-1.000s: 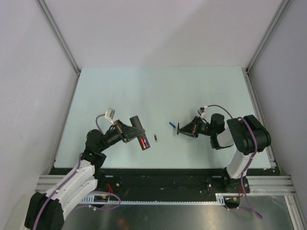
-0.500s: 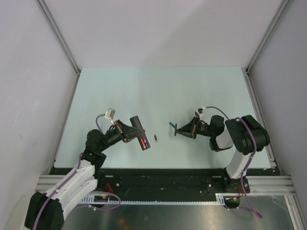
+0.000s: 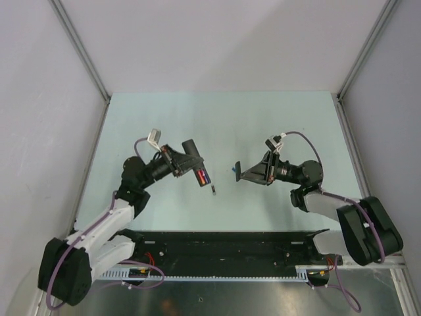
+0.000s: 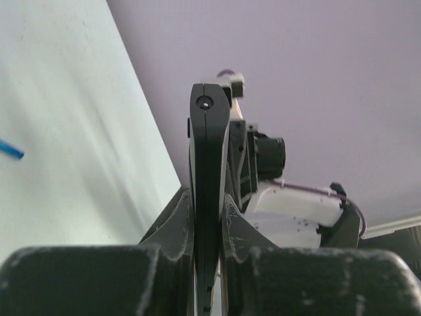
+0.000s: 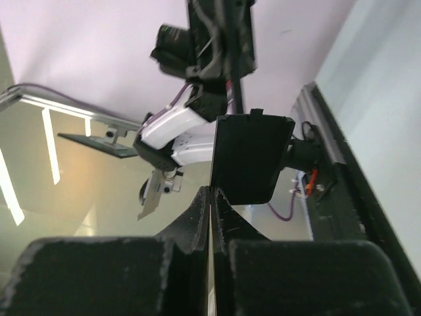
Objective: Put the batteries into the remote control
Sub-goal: Load the battery cover into the remote control.
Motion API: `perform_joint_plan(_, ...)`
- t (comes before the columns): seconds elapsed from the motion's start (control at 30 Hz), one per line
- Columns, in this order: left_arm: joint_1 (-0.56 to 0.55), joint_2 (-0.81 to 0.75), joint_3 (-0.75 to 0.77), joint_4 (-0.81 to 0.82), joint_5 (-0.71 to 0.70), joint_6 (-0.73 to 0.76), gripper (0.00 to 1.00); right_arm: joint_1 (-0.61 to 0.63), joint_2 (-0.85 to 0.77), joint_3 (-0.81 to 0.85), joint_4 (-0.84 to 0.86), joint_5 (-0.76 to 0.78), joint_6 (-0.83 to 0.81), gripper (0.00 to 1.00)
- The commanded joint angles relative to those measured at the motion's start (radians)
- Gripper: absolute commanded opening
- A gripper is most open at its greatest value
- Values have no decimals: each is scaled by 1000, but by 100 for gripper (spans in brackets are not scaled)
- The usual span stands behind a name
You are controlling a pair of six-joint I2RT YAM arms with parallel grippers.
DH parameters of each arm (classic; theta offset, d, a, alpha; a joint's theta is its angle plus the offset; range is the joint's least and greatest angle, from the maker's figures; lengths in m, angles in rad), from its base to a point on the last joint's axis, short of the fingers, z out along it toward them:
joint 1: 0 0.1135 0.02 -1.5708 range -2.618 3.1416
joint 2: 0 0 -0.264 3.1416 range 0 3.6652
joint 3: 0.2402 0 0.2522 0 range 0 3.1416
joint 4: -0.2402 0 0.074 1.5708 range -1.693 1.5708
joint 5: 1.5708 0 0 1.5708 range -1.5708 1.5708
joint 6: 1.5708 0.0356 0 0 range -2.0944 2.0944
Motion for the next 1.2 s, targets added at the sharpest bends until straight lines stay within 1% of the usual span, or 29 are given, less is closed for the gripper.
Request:
perform_joint_plan(0.0,1,113,123,121,-18,-2,0,29,-119,62,276,23,89,0)
perform_joint_plan(0.17,1,252,223,258,-15,-76,0,72,-180,117,276,90,115,0)
perform_joint_plan(0.27,-1,319,307,283,-6,-97,0,110,-179,162,276,125,117,0)
perform_joint_plan(0.37,1,362,387,287,-3,-105,0,118,-179,212,277,155,117,0)
perform_joint_plan(0.47,4,401,448,289,3,-120,0,124,-167,262,280,190,121,0)
perform_joint_plan(0.5,5,416,462,295,3,-140,0,126,-162,268,286,226,127,0)
perform_joint_plan(0.57,5,450,499,339,3,-171,0,140,-137,301,288,269,127,0)
perform_joint_plan(0.73,5,523,591,402,18,-263,0,195,-58,423,291,299,110,0)
perform_joint_plan(0.87,4,557,612,463,49,-326,0,209,-18,479,291,303,106,0)
perform_joint_plan(1.0,7,574,617,484,103,-382,0,207,-13,483,291,305,123,0)
perform_joint_plan(1.07,9,596,623,528,130,-416,0,207,-13,484,291,307,130,0)
perform_joint_plan(1.1,9,603,623,552,136,-457,0,209,-15,483,291,305,132,0)
perform_joint_plan(1.17,9,632,629,631,150,-505,0,209,-12,481,291,310,136,0)
